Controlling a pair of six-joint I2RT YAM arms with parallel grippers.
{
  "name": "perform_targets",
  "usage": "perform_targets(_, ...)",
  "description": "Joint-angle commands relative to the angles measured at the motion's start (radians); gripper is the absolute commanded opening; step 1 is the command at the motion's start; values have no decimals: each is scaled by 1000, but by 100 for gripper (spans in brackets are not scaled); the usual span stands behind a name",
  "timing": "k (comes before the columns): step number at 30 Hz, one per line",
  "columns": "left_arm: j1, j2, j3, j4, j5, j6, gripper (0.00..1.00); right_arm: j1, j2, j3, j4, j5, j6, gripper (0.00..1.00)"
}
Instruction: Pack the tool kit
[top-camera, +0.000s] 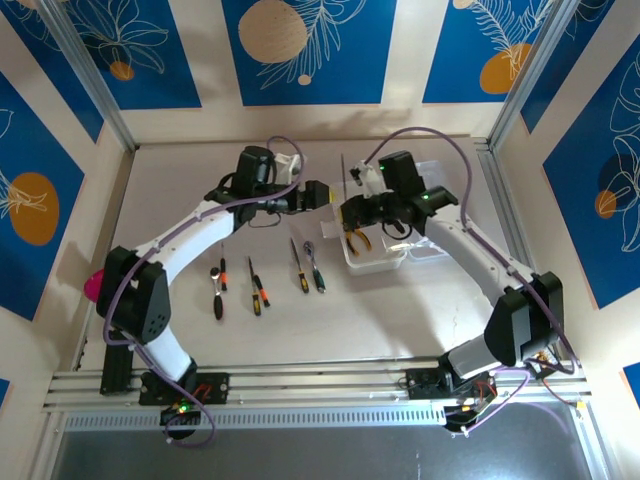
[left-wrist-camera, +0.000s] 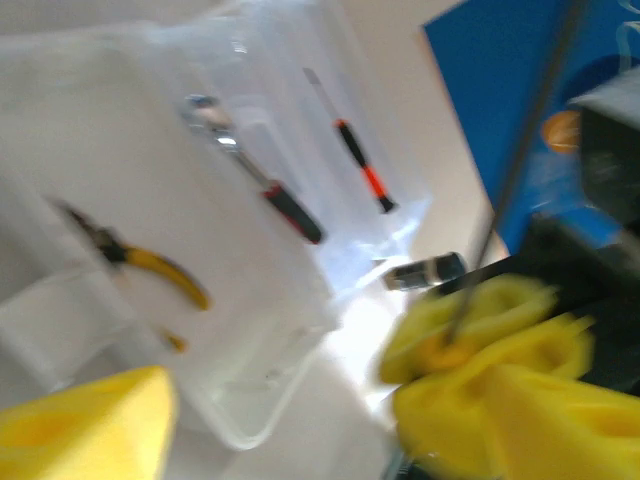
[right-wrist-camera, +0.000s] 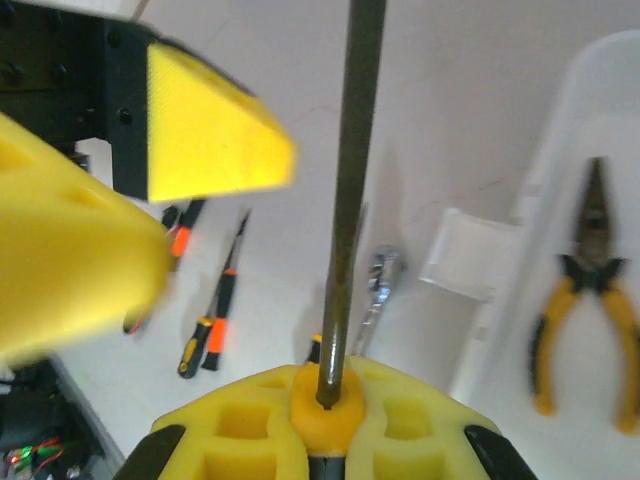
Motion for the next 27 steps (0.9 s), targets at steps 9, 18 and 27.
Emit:
perform_targets(9, 170, -169, -59, -520, -572, 347, 100, -289, 38, 162, -361, 654, -198, 0)
perform_targets(18, 207, -203, -183, -510, -576, 346, 100, -326, 230, 174, -349, 924, -290, 0)
perform_targets(27, 208, -203, -203, -510, -562, 338, 100, -324, 302, 164, -298, 935, -296, 9)
